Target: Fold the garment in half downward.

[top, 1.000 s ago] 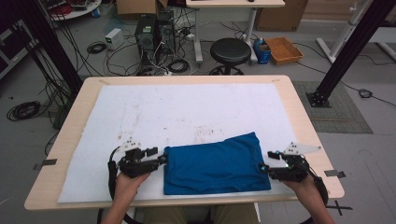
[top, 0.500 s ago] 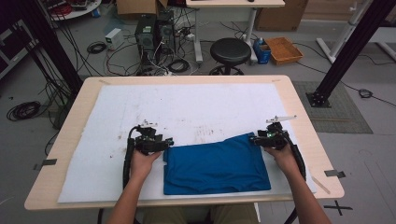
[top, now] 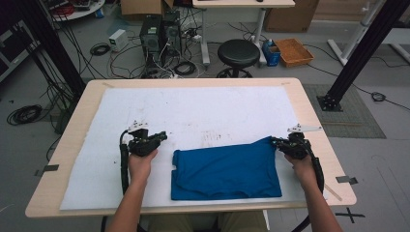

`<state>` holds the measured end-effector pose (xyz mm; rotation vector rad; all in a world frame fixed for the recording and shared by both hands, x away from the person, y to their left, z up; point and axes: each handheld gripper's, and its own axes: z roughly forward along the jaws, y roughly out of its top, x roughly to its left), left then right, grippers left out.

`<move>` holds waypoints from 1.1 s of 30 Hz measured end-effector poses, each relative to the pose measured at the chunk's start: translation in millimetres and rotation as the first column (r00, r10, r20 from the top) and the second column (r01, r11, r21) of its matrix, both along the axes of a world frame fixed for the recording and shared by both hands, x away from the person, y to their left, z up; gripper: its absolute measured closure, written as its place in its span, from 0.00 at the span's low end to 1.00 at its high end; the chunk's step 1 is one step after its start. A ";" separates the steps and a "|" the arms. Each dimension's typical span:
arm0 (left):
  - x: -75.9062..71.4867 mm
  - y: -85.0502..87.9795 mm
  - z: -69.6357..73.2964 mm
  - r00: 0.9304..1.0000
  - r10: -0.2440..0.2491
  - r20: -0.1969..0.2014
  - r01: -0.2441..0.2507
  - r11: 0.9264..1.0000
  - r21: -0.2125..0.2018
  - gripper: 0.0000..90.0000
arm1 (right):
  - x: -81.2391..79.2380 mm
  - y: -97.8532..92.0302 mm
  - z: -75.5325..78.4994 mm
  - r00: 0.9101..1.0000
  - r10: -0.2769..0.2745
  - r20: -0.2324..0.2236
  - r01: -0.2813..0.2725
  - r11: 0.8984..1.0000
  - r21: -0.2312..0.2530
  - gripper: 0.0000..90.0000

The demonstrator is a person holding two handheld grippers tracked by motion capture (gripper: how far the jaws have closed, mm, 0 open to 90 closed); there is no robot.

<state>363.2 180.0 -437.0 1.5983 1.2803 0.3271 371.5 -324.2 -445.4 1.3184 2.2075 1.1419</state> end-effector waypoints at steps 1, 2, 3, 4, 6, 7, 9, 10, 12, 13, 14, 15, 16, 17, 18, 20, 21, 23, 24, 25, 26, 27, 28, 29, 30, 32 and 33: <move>2.6 -6.2 -2.0 0.997 -0.062 -0.053 0.057 0.994 -0.091 0.71 | 0.5 1.2 -1.2 1.000 0.001 -0.016 -0.001 1.000 0.001 0.93; 2.6 -6.2 -2.0 0.997 -0.062 -0.053 0.057 0.994 -0.091 0.63 | 0.5 1.2 -1.2 1.000 0.001 -0.016 -0.001 1.000 0.001 0.93; 2.5 -11.6 -3.7 0.990 -0.116 -0.075 0.107 0.988 -0.107 0.63 | 1.3 2.1 -2.4 1.000 0.008 -0.024 -0.008 1.000 -0.004 0.84; 1.6 -17.7 -5.2 0.984 -0.158 -0.088 0.151 0.985 -0.078 0.56 | 2.0 3.6 -4.2 0.999 -0.012 -0.036 0.013 1.000 0.005 0.62; 0.3 -28.3 -7.1 0.974 -0.199 -0.107 0.198 0.980 -0.022 0.50 | 1.9 3.1 -4.4 0.999 -0.027 -0.041 0.027 0.999 0.018 0.60; 0.1 -32.2 -7.9 0.969 -0.221 -0.112 0.220 0.975 -0.016 0.50 | 1.4 2.5 -4.6 0.999 -0.031 -0.035 0.032 0.999 0.025 0.56; -0.2 -39.5 -10.5 0.958 -0.256 -0.129 0.262 0.965 0.028 0.47 | -0.4 2.1 -3.8 0.999 -0.037 -0.028 0.038 0.999 0.031 0.51; -0.2 -42.8 -12.7 0.953 -0.261 -0.151 0.273 0.960 0.062 0.47 | -0.4 2.1 -3.8 0.999 -0.037 -0.028 0.038 0.999 0.031 0.51; -4.0 -45.6 -11.9 0.964 -0.223 -0.143 0.244 0.958 0.148 0.58 | -0.2 3.5 -5.1 0.999 -0.027 -0.025 0.027 1.000 0.013 0.52; -4.2 -44.9 -12.1 0.961 -0.234 -0.149 0.257 0.954 0.153 0.81 | 0.3 4.8 -5.6 0.999 -0.023 -0.034 0.023 1.000 0.006 0.55; -4.2 -45.1 -12.9 0.960 -0.237 -0.151 0.261 0.951 0.167 0.91 | 1.0 5.9 -5.8 0.999 -0.014 -0.031 0.014 1.000 -0.005 0.58; -4.4 -44.9 -12.9 0.960 -0.239 -0.144 0.262 0.950 0.170 0.94 | 1.0 7.4 -5.6 1.000 -0.004 -0.027 0.004 1.000 -0.014 0.66; -3.5 -44.0 -13.2 0.961 -0.235 -0.144 0.257 0.954 0.157 0.95 | 0.9 9.2 -5.7 1.000 0.018 -0.023 -0.019 0.999 -0.026 0.75; -2.2 -42.1 -13.1 0.965 -0.223 -0.140 0.242 0.961 0.137 0.95 | 0.6 11.2 -5.6 0.999 0.032 -0.021 -0.033 0.999 -0.041 0.85; -0.9 -39.4 -12.5 0.972 -0.201 -0.125 0.215 0.970 0.112 0.96 | 0.4 12.8 -5.0 0.998 0.051 -0.021 -0.052 0.998 -0.046 0.95; 2.2 -32.4 -9.4 0.985 -0.150 -0.085 0.155 0.986 0.056 0.96 | -0.2 14.7 -3.4 0.999 0.052 -0.010 -0.053 0.997 -0.064 0.97; 4.0 -28.6 -7.1 0.989 -0.131 -0.064 0.132 0.991 0.027 0.96 | -0.7 14.3 -1.5 0.999 0.046 0.003 -0.046 0.997 -0.062 0.98; 11.0 -21.8 -0.4 0.996 -0.086 -0.015 0.086 0.996 -0.019 0.96 | -0.2 11.4 4.7 0.999 0.012 0.044 -0.010 0.999 -0.040 0.98; 11.0 -21.8 -0.4 0.996 -0.086 -0.015 0.086 0.996 -0.019 0.96 | -0.2 11.4 4.7 0.999 0.012 0.044 -0.010 0.999 -0.040 0.98; 13.9 -20.7 1.9 0.997 -0.076 -0.009 0.076 0.997 -0.033 0.96 | 3.6 10.2 6.0 0.998 -0.010 0.066 0.012 1.000 -0.027 0.98; 16.9 -20.5 3.8 0.998 -0.062 0.003 0.062 0.997 -0.046 0.96 | 3.6 10.2 6.0 0.998 -0.010 0.066 0.012 1.000 -0.027 0.98; 20.2 -20.5 5.2 0.998 -0.054 0.012 0.055 0.997 -0.051 0.96 | 6.7 10.6 6.1 0.998 -0.024 0.063 0.026 0.999 -0.033 0.98; 23.7 -21.7 6.1 0.999 -0.043 0.015 0.044 0.997 -0.056 0.96 | 10.3 11.7 5.9 0.997 -0.039 0.068 0.042 0.999 -0.034 0.98; 26.7 -23.2 6.0 0.999 -0.037 0.022 0.038 0.998 -0.050 0.96 | 14.0 13.1 6.2 0.996 -0.051 0.071 0.055 0.998 -0.042 0.98; 29.5 -24.7 5.3 0.999 -0.030 0.024 0.031 0.999 -0.028 0.96 | 20.3 17.5 7.8 0.994 -0.085 0.074 0.090 0.994 -0.056 0.98; 33.1 -27.5 2.6 0.999 0.001 0.044 -0.001 1.000 -0.004 0.95 | 23.2 19.5 8.7 0.993 -0.089 0.080 0.094 0.994 -0.064 0.98; 33.9 -27.5 1.8 0.999 0.016 0.049 -0.016 1.000 0.001 0.93 | 24.7 21.9 9.4 0.992 -0.099 0.084 0.105 0.992 -0.075 0.97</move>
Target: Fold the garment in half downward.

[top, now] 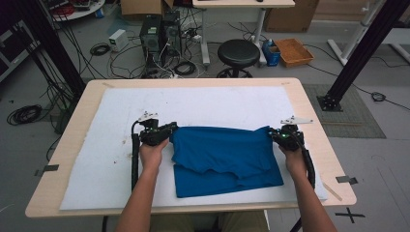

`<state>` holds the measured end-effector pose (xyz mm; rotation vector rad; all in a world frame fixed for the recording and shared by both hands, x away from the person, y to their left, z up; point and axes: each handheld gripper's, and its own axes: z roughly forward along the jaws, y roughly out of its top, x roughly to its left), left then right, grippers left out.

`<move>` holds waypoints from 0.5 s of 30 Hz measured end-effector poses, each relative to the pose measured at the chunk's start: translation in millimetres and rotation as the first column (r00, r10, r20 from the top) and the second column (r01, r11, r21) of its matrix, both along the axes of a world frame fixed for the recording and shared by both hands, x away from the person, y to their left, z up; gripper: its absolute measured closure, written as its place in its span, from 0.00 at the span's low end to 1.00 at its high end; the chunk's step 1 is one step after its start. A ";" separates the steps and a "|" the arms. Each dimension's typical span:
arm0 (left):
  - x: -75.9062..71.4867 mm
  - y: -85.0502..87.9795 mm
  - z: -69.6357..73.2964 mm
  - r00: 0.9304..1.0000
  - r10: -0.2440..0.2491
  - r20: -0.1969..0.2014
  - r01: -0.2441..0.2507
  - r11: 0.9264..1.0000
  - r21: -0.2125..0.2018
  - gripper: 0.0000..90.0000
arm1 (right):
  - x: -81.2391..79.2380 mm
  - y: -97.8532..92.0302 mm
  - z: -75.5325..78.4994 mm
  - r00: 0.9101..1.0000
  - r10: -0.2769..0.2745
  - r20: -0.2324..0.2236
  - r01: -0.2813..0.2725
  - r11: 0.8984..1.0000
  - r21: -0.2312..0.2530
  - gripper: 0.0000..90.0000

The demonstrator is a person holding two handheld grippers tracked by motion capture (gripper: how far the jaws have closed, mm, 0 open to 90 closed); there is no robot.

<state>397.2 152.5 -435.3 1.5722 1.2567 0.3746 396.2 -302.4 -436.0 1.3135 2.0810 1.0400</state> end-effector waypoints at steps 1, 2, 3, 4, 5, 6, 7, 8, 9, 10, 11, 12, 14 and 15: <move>0.0 0.0 0.0 1.000 0.017 0.004 -0.017 1.000 0.000 0.89 | 0.7 1.7 -0.2 1.000 -0.011 0.006 0.011 1.000 -0.021 0.97; -0.9 0.7 0.8 0.999 0.036 0.013 -0.036 0.999 0.004 0.84 | 1.2 2.3 -1.7 1.000 -0.018 -0.007 0.018 0.999 -0.029 0.96; -1.8 2.6 1.8 0.999 0.039 0.018 -0.040 0.999 0.007 0.79 | 1.4 1.5 -3.4 0.999 -0.029 -0.025 0.028 0.999 -0.041 0.92; -3.4 4.6 3.4 0.999 0.043 0.022 -0.043 0.999 0.022 0.76 | 0.6 -0.1 -4.4 0.998 -0.053 -0.035 0.052 0.997 -0.053 0.82; -5.9 6.6 5.2 0.998 0.053 0.023 -0.053 0.998 0.038 0.72 | -1.2 -3.7 -4.8 0.997 -0.071 -0.041 0.069 0.997 -0.036 0.77; -8.5 9.1 6.3 0.998 0.057 0.013 -0.058 0.998 0.023 0.64 | -6.7 -12.8 -3.1 0.995 -0.092 -0.043 0.092 0.996 -0.002 0.62; -11.8 12.0 6.9 0.999 0.042 -0.010 -0.042 0.999 -0.006 0.64 | -6.7 -12.8 -3.1 0.995 -0.092 -0.043 0.092 0.996 -0.002 0.62; -16.4 13.0 7.2 0.999 0.021 -0.036 -0.022 1.000 -0.017 0.63 | -10.4 -17.0 -2.0 0.994 -0.096 -0.047 0.097 0.995 0.027 0.58; -23.0 12.8 7.6 0.999 0.004 -0.050 -0.005 1.000 -0.009 0.63 | -15.1 -21.2 -0.5 0.995 -0.088 -0.043 0.090 0.995 0.044 0.55; -31.7 11.9 6.8 0.999 -0.015 -0.046 0.014 1.000 -0.005 0.62 | -20.7 -24.4 0.6 0.996 -0.078 -0.041 0.080 0.995 0.062 0.53; -40.9 9.7 5.3 0.999 -0.027 -0.043 0.027 1.000 0.009 0.62 | -26.0 -27.1 1.1 0.998 -0.051 -0.047 0.055 0.995 0.086 0.53; -49.6 7.1 4.0 0.998 -0.043 -0.048 0.044 0.999 0.030 0.63 | -37.5 -29.9 1.8 0.998 0.001 -0.055 0.004 0.996 0.089 0.52; -62.2 1.2 -1.9 0.993 -0.098 -0.065 0.100 0.995 0.024 0.63 | -43.0 -30.6 2.5 0.998 0.034 -0.056 -0.029 0.996 0.090 0.52; -65.1 -1.9 -4.8 0.988 -0.125 -0.091 0.128 0.991 0.026 0.63 | -51.6 -32.5 5.6 0.999 0.033 -0.024 -0.031 0.996 0.082 0.50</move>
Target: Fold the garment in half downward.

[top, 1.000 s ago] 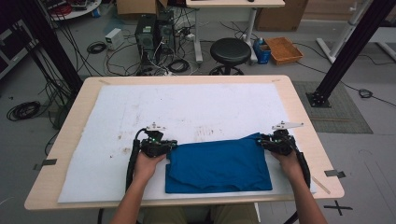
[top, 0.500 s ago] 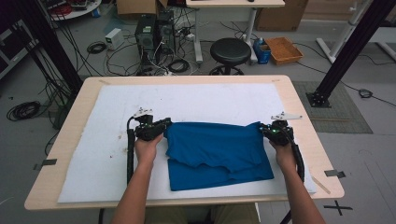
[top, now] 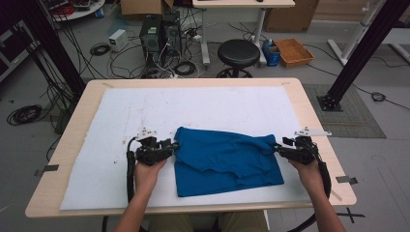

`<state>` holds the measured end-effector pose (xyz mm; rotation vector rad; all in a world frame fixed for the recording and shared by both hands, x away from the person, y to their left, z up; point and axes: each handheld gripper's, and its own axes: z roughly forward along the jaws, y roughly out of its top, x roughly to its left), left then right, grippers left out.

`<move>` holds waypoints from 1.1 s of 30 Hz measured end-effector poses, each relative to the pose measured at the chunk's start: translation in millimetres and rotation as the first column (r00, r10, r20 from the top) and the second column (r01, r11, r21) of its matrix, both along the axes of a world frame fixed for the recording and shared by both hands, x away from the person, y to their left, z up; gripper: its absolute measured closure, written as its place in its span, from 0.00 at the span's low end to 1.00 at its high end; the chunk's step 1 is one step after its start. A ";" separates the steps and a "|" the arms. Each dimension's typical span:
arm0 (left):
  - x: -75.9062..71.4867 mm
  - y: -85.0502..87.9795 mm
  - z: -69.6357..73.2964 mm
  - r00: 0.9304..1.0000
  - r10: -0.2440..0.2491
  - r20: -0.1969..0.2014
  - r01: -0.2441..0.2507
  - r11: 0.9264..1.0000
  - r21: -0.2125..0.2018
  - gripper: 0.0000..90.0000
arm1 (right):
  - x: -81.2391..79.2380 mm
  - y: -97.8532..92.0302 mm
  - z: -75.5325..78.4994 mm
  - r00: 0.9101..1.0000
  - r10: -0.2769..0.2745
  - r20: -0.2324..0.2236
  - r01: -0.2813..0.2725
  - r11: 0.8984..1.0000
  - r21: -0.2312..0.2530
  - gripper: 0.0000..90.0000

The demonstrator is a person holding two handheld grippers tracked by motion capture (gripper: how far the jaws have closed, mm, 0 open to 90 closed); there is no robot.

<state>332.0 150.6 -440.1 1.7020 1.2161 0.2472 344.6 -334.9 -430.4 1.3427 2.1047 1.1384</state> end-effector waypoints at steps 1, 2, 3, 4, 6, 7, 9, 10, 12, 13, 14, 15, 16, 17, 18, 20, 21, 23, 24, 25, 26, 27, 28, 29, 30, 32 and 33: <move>-1.7 -3.3 -2.5 1.000 -0.010 -0.014 0.010 1.000 0.017 0.63 | -0.5 -2.3 1.8 1.000 -0.018 0.011 0.018 1.000 0.019 0.48; -1.8 -6.4 -4.4 1.000 -0.014 -0.021 0.015 0.999 0.033 0.63 | -0.5 -2.3 1.8 1.000 -0.018 0.011 0.018 1.000 0.019 0.48; -0.7 -8.7 -5.7 1.000 -0.005 -0.026 0.006 0.999 0.051 0.63 | 0.8 -4.1 3.7 0.999 -0.038 0.021 0.037 0.998 0.042 0.46; 0.6 -9.5 -6.3 0.999 0.015 -0.030 -0.013 0.998 0.055 0.62 | 2.8 -5.2 5.5 0.997 -0.070 0.029 0.069 0.996 0.049 0.46; 2.2 -10.1 -6.1 0.999 0.048 -0.024 -0.047 0.998 0.048 0.63 | 4.4 -6.5 7.1 0.993 -0.105 0.047 0.101 0.991 0.082 0.46; 2.8 -10.9 -6.1 0.998 0.054 -0.030 -0.052 0.997 0.060 0.63 | 3.1 -5.9 7.4 0.993 -0.107 0.051 0.101 0.990 0.099 0.48; 2.3 -12.4 -6.8 0.999 0.039 -0.035 -0.036 0.996 0.087 0.67 | -1.0 -1.9 7.4 0.999 -0.044 0.014 0.042 0.992 0.117 0.51; 1.8 -13.1 -7.3 0.999 0.030 -0.038 -0.026 0.995 0.099 0.72 | -4.6 1.0 7.2 1.000 -0.009 -0.001 0.009 0.994 0.108 0.53; 0.4 -13.9 -7.7 0.999 0.026 -0.025 -0.023 0.993 0.116 0.85 | -14.9 9.5 5.8 0.996 0.085 -0.028 -0.082 0.991 0.108 0.56; -0.2 -13.6 -7.3 1.000 0.026 -0.016 -0.024 0.993 0.119 0.92 | -21.6 15.3 4.3 0.992 0.123 -0.035 -0.119 0.989 0.083 0.57; -1.2 -13.4 -6.5 1.000 0.030 0.003 -0.030 0.992 0.121 0.96 | -28.1 20.9 2.2 0.986 0.161 -0.040 -0.158 0.985 0.067 0.57; -2.2 -13.5 -5.6 1.000 0.025 0.019 -0.027 0.992 0.120 0.97 | -33.6 26.0 0.4 0.979 0.199 -0.050 -0.196 0.979 0.060 0.57; -4.1 -13.5 -4.2 0.999 0.019 0.041 -0.024 0.992 0.122 0.97 | -37.7 30.0 -1.3 0.975 0.218 -0.049 -0.216 0.975 0.042 0.57; -6.8 -13.9 -2.6 0.998 0.016 0.068 -0.024 0.992 0.121 0.97 | -40.5 32.7 -2.2 0.973 0.224 -0.055 -0.222 0.974 0.030 0.57; -9.8 -13.6 -0.5 0.996 0.017 0.093 -0.028 0.993 0.117 0.97 | -41.7 33.9 -2.5 0.972 0.229 -0.054 -0.228 0.973 0.026 0.57; -15.3 -11.9 3.8 0.991 0.019 0.133 -0.034 0.993 0.111 0.97 | -42.2 33.1 -1.5 0.975 0.215 -0.049 -0.214 0.977 0.024 0.57; -17.5 -11.3 5.6 0.989 0.018 0.145 -0.033 0.995 0.098 0.97 | -42.3 32.0 -1.2 0.977 0.208 -0.049 -0.207 0.978 0.021 0.57; -21.9 -9.4 8.7 0.989 0.009 0.147 -0.022 0.996 0.083 0.97 | -43.8 28.8 -1.0 0.981 0.186 -0.047 -0.185 0.983 0.013 0.59; -24.5 -8.7 9.6 0.989 0.002 0.149 -0.012 0.997 0.071 0.97 | -44.9 26.7 -0.5 0.983 0.178 -0.050 -0.178 0.984 0.005 0.61; -27.7 -8.2 10.1 0.989 -0.001 0.147 -0.007 0.998 0.058 0.97 | -46.1 23.6 0.3 0.984 0.169 -0.051 -0.169 0.986 0.005 0.63; -30.8 -7.2 10.3 0.989 -0.007 0.144 0.000 0.999 0.047 0.97 | -47.0 20.5 1.2 0.985 0.163 -0.050 -0.162 0.987 0.010 0.64; -33.6 -7.0 10.0 0.990 -0.005 0.140 0.001 1.000 0.030 0.97 | -49.0 18.4 2.3 0.985 0.161 -0.060 -0.160 0.987 0.023 0.65; -36.1 -6.6 9.6 0.992 -0.007 0.128 0.005 1.000 0.014 0.97 | -50.3 17.3 2.4 0.982 0.179 -0.063 -0.178 0.984 0.028 0.67; -38.6 -6.5 9.0 0.993 -0.007 0.120 0.007 1.000 -0.001 0.97 | -52.2 18.6 1.9 0.976 0.203 -0.075 -0.201 0.979 0.039 0.68; -40.6 -6.5 8.5 0.993 -0.009 0.115 0.010 1.000 -0.014 0.97 | -53.0 21.6 -0.2 0.970 0.230 -0.077 -0.228 0.973 0.038 0.70; -44.8 -6.3 8.3 0.995 -0.007 0.103 0.011 0.999 -0.042 0.97 | -52.2 31.4 -7.3 0.967 0.236 -0.097 -0.237 0.972 -0.002 0.72; -46.3 -6.3 8.6 0.995 -0.005 0.096 0.011 0.998 -0.059 0.97 | -49.9 36.7 -11.9 0.968 0.221 -0.117 -0.227 0.973 -0.042 0.78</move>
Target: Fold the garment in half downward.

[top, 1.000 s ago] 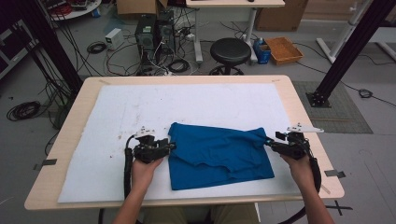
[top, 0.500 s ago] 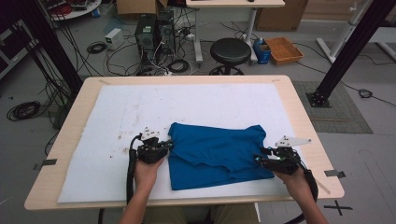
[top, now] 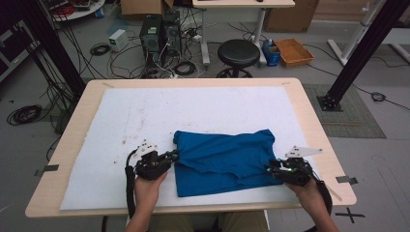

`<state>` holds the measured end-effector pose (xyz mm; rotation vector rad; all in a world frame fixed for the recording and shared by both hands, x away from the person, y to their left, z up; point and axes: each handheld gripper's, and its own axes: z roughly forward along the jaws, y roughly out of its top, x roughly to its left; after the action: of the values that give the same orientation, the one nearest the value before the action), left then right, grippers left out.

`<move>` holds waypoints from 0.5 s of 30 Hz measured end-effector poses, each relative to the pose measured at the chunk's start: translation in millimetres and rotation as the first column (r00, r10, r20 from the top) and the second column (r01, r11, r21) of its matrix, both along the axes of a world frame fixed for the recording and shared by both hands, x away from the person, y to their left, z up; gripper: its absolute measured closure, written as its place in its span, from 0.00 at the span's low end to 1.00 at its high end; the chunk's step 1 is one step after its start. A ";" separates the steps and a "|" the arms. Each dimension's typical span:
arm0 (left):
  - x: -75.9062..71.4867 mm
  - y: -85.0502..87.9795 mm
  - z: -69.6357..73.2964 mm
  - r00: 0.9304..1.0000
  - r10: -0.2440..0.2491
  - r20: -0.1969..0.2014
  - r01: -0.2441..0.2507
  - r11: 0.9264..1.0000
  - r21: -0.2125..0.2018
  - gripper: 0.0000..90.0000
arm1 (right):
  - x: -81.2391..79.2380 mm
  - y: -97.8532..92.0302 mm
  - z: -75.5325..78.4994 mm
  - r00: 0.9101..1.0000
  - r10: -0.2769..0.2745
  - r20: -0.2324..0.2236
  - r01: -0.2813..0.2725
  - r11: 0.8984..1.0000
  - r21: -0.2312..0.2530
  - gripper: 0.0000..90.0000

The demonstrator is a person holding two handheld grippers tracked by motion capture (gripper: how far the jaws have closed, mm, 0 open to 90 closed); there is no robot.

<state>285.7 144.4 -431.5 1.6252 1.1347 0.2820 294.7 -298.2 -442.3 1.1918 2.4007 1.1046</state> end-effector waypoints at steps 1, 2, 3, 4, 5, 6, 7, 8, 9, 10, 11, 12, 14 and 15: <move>-1.8 0.4 0.8 1.000 0.000 -0.005 0.000 1.000 -0.021 0.97 | 1.3 3.5 -3.1 1.000 -0.004 0.010 0.005 1.000 -0.023 0.87; -3.5 0.7 2.0 1.000 0.000 -0.007 0.000 0.999 -0.039 0.97 | 2.3 5.0 -1.9 1.000 0.017 0.017 -0.017 0.999 -0.032 0.97; -5.3 1.3 3.5 1.000 -0.005 -0.007 0.005 0.998 -0.058 0.97 | 1.6 6.2 0.6 0.999 0.023 0.049 -0.020 0.998 -0.066 0.98; -7.5 1.5 5.3 1.000 -0.009 -0.006 0.009 0.997 -0.080 0.97 | 0.6 5.3 3.9 0.997 0.026 0.069 -0.021 0.997 -0.069 0.98; -9.7 1.6 7.0 1.000 -0.014 -0.001 0.014 0.996 -0.091 0.97 | -0.9 2.8 7.7 0.996 0.025 0.084 -0.022 0.999 -0.046 0.99; -12.3 1.8 8.7 1.000 -0.020 0.001 0.020 0.994 -0.103 0.97 | -2.5 -0.6 11.5 0.995 0.018 0.098 -0.015 1.000 -0.025 0.99; -15.7 1.8 10.3 1.000 -0.025 -0.001 0.025 0.993 -0.119 0.97 | -4.1 -4.8 15.5 0.995 0.008 0.103 -0.007 1.000 -0.006 0.99; -19.5 2.1 11.6 0.999 -0.035 -0.001 0.035 0.992 -0.122 0.97 | -5.6 -9.3 19.2 0.995 0.000 0.102 -0.001 1.000 0.015 0.99; -24.1 2.2 12.2 0.999 -0.045 -0.003 0.044 0.990 -0.132 0.97 | -7.0 -13.8 22.7 0.995 0.000 0.104 -0.003 1.000 0.027 0.99; -29.1 1.7 12.2 0.999 -0.049 -0.004 0.048 0.990 -0.131 0.97 | -9.0 -18.1 26.4 0.994 -0.001 0.109 -0.003 1.000 0.031 0.99; -33.9 0.3 11.3 0.998 -0.055 -0.016 0.053 0.991 -0.119 0.97 | -10.4 -21.8 29.5 0.995 0.003 0.102 -0.007 0.999 0.040 0.98; -37.8 -1.1 9.4 0.997 -0.067 -0.032 0.063 0.994 -0.094 0.97 | -11.4 -24.6 31.4 0.997 0.020 0.071 -0.022 0.999 0.040 0.99; -43.8 -4.0 3.2 0.995 -0.078 -0.067 0.075 0.996 -0.037 0.97 | -14.2 -27.2 31.8 0.999 0.026 0.034 -0.025 1.000 -0.006 0.99; -44.8 -5.2 -0.7 0.994 -0.077 -0.081 0.077 0.997 -0.003 0.97 | -14.1 -27.9 29.7 0.999 0.033 -0.003 -0.033 0.999 -0.023 0.98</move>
<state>240.9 139.2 -432.2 1.6892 1.1302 0.1674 280.5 -326.1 -412.7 1.1509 2.4372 1.0827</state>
